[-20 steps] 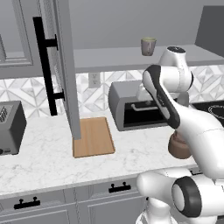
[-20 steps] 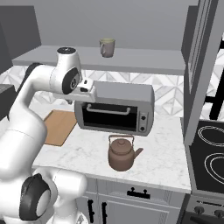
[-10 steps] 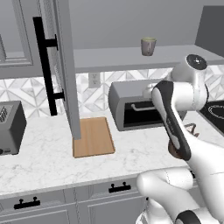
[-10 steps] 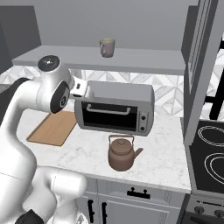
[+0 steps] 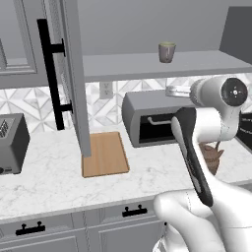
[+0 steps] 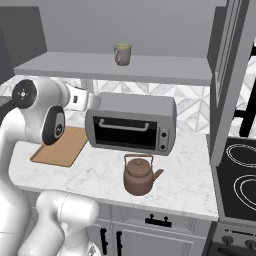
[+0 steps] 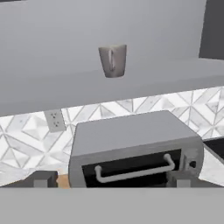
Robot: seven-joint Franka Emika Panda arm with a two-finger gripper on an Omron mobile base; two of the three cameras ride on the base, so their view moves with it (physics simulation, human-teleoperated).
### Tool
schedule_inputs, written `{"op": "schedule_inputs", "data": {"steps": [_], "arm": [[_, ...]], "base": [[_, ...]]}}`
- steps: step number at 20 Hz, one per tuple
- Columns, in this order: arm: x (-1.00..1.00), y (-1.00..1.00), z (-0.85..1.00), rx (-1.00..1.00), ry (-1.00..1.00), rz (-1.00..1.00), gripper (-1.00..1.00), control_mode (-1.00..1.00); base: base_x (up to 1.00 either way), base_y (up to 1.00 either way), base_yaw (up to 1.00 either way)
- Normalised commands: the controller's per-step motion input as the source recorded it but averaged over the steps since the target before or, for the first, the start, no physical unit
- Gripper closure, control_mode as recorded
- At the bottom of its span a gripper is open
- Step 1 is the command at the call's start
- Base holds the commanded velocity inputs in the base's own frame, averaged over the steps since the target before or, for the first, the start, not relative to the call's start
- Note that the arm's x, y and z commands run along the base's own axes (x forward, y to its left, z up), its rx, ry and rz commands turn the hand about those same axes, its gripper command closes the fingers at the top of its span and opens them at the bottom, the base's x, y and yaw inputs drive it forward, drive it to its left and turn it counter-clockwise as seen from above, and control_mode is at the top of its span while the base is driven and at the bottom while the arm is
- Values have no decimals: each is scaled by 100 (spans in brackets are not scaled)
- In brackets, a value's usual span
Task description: Pick the kettle from the counter and place it on the tray. Then pick the mug from the cabinet and place it on the tray. Then close the cabinet doors.
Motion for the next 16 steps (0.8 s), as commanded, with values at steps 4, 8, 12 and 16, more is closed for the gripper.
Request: {"op": "schedule_inputs", "data": {"steps": [4, 8, 12, 16], "arm": [[18, 0, 53, -1, -21, -9, -100, -100], [12, 0, 46, -1, -9, -3, -100, -100], [0, 0, 0, 0, 0, -1, -100, -100], [0, -3, 22, -1, -1, 0, -100, -100]], "base": [[0, 0, 0], [0, 0, 0], [0, 0, 0], [0, 0, 0]]}}
